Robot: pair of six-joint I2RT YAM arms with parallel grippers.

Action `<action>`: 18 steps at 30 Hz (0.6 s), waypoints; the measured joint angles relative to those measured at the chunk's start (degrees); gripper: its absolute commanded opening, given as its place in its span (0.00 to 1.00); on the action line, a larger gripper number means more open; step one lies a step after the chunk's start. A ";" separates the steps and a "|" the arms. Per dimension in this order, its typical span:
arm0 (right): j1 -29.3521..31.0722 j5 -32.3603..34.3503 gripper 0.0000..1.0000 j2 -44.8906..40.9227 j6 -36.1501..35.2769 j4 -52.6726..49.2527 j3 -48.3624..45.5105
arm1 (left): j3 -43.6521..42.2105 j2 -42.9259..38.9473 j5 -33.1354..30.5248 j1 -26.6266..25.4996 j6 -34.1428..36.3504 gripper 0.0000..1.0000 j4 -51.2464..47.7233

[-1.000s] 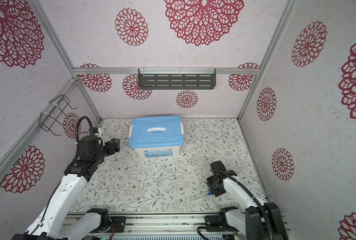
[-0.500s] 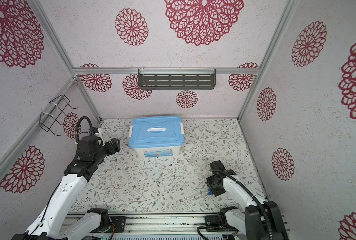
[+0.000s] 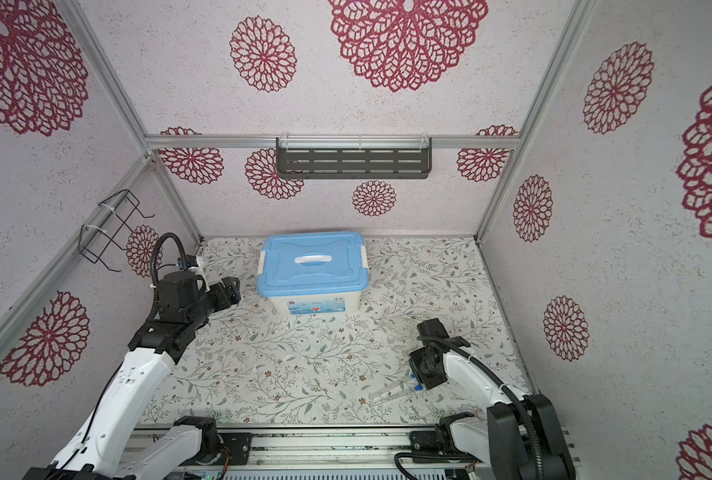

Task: Organize the chemistry lab equipment
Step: 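Close the right gripper on one blue-capped tube, then lift the blue-capped tube and carry it toward the white bin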

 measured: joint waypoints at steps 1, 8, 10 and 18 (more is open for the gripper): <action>0.02 0.02 0.21 -0.07 0.02 -0.15 0.04 | 0.02 0.00 0.00 0.00 0.00 0.85 -0.02; 0.48 3.15 0.21 -2.71 0.26 -3.13 4.83 | 0.00 0.00 0.00 0.00 -0.04 0.85 0.00; 0.59 4.57 0.21 -3.08 0.15 -3.87 6.88 | 0.02 0.00 -0.04 0.00 -0.15 0.85 0.00; 1.44 10.93 0.23 -3.32 -2.38 -6.27 12.57 | 0.00 0.00 -0.13 0.00 -0.48 0.85 0.00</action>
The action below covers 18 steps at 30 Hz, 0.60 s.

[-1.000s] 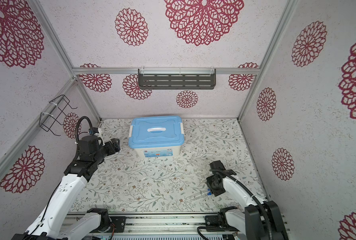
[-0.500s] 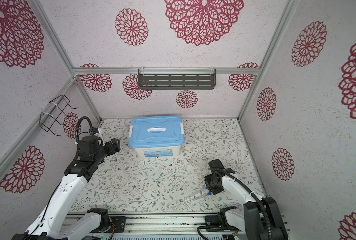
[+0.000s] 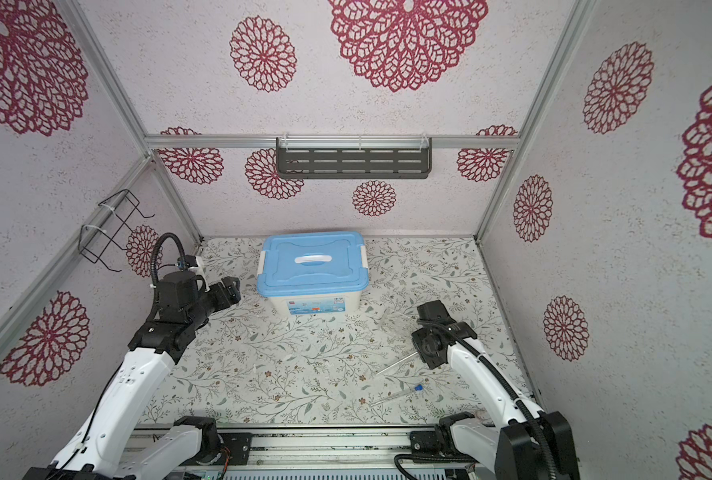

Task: Organize the chemistry lab equipment
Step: 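Lift the blue-capped tube and carry it toward the white bin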

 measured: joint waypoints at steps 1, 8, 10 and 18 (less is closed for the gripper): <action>0.09 0.72 0.23 0.00 -0.57 -0.37 0.83 | 0.02 0.00 0.00 0.00 0.00 0.85 0.00; 0.33 4.92 0.23 0.00 -4.85 -3.28 6.58 | 0.02 0.00 -0.02 0.00 -0.17 0.85 0.00; 0.37 5.88 0.22 0.00 -6.05 -4.11 7.80 | 0.00 0.00 -0.02 0.00 -0.17 0.85 0.00; 0.55 9.27 0.21 0.35 -13.03 -6.60 13.92 | 0.02 -0.02 -0.02 0.00 -0.17 0.85 0.00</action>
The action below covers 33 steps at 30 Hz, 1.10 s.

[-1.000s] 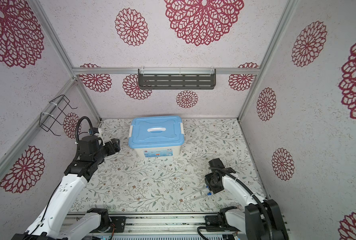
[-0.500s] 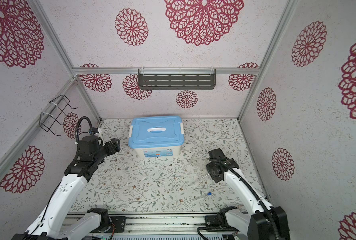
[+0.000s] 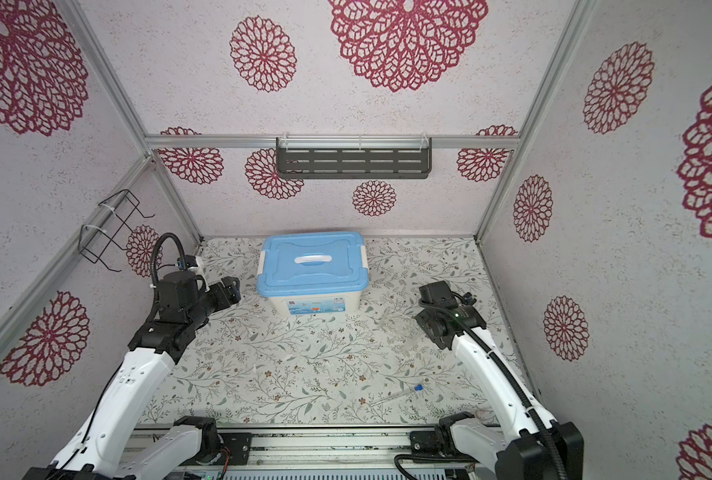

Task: Organize the chemistry lab equipment

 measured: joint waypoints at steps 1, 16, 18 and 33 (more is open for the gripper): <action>0.07 0.28 0.21 0.31 -0.94 -0.24 1.11 | 0.00 0.00 0.00 0.00 0.00 0.85 0.00; 1.77 4.22 0.21 4.83 -11.02 -3.96 11.69 | -0.02 -0.11 -0.02 0.00 0.00 0.85 0.00; 2.32 4.35 0.21 5.31 -12.39 -3.32 12.39 | -0.02 -0.11 -0.02 0.00 0.00 0.85 0.02; 8.37 4.68 0.20 11.78 -22.60 12.07 13.14 | -0.22 -0.09 -0.13 0.00 0.00 0.85 0.02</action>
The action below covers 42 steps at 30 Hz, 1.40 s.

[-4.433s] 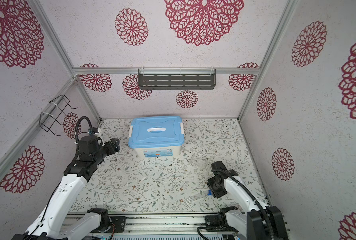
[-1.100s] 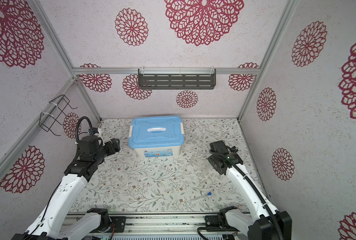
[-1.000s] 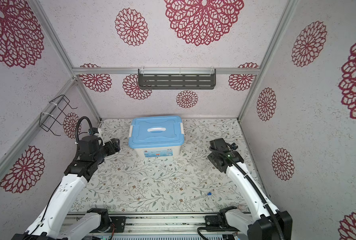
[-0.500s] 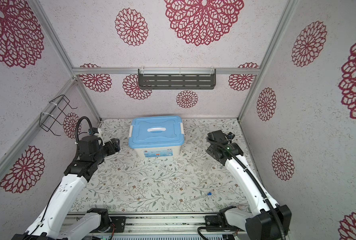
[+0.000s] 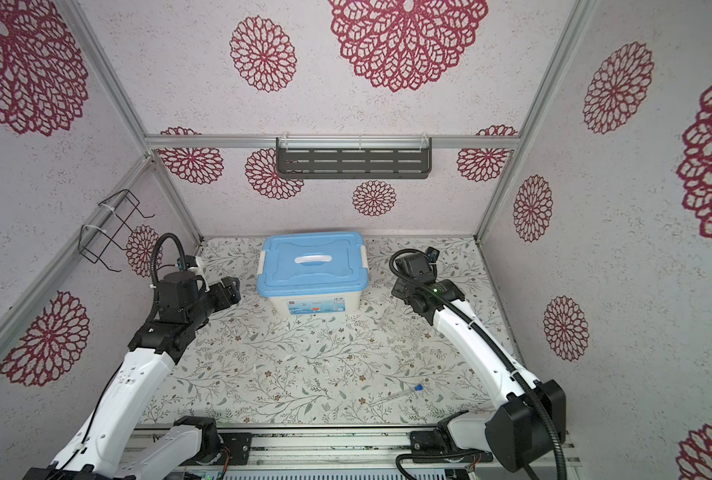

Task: Organize the chemistry lab equipment

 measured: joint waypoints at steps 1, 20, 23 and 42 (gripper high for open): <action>0.22 0.13 0.20 0.42 -0.70 1.01 0.00 | -0.02 0.00 -0.09 0.00 0.00 0.85 0.00; 1.46 4.42 0.19 6.64 -8.13 9.79 -0.63 | -0.42 0.37 -0.39 0.00 -0.02 0.85 0.00; 1.46 4.61 0.19 6.64 -8.07 10.78 -1.44 | -0.42 0.61 -0.39 0.00 -0.07 0.85 0.00; 1.57 4.61 0.19 4.68 -6.60 13.03 -4.15 | -0.44 0.96 -0.28 0.00 -0.68 0.85 0.02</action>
